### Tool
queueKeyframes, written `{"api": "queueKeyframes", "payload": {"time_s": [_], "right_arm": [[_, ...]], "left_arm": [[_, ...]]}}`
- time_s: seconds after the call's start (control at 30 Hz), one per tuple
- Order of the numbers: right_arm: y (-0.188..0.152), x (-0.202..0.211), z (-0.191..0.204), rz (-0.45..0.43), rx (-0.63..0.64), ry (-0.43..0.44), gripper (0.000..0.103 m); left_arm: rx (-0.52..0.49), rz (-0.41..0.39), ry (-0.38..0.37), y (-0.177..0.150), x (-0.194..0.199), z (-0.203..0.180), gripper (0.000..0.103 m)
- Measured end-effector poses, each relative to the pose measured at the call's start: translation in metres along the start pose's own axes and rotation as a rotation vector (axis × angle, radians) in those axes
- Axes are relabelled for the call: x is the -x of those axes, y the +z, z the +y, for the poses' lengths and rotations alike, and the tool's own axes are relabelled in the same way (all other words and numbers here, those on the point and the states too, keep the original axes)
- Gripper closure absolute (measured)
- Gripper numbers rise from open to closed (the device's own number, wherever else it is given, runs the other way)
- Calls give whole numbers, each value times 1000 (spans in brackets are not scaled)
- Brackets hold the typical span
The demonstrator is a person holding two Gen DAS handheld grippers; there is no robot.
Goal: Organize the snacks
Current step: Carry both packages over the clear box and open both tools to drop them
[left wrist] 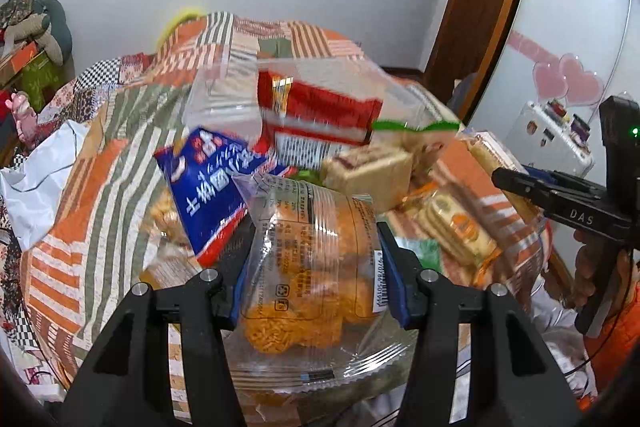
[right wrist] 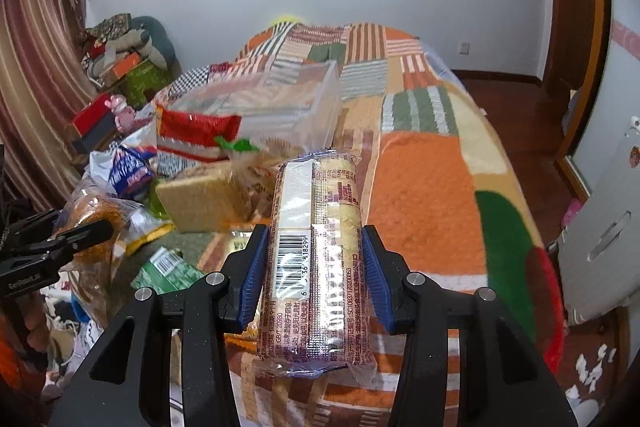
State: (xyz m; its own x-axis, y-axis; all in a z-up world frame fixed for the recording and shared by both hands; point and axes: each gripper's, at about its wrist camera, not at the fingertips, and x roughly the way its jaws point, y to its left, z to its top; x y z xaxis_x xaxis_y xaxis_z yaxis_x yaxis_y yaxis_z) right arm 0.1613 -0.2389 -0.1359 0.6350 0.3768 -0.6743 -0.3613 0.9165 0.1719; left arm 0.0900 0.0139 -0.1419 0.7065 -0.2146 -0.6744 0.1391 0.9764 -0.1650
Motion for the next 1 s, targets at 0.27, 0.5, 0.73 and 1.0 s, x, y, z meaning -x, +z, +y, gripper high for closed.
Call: {"api": "queueKeyframes", "payload": {"time_s": [0.27, 0.5, 0.73, 1.0], "right_arm": [[25, 14, 10, -96, 27, 7, 61], [46, 13, 22, -160, 51, 31, 61], [66, 3, 33, -204, 77, 58, 61], [83, -22, 42, -197, 99, 89, 61]], "left_arm": [[11, -87, 15, 28, 11, 6, 50], [15, -145, 32, 51, 17, 12, 50], [23, -176, 52, 76, 14, 26, 50], [33, -188, 77, 105, -2, 43, 50]]}}
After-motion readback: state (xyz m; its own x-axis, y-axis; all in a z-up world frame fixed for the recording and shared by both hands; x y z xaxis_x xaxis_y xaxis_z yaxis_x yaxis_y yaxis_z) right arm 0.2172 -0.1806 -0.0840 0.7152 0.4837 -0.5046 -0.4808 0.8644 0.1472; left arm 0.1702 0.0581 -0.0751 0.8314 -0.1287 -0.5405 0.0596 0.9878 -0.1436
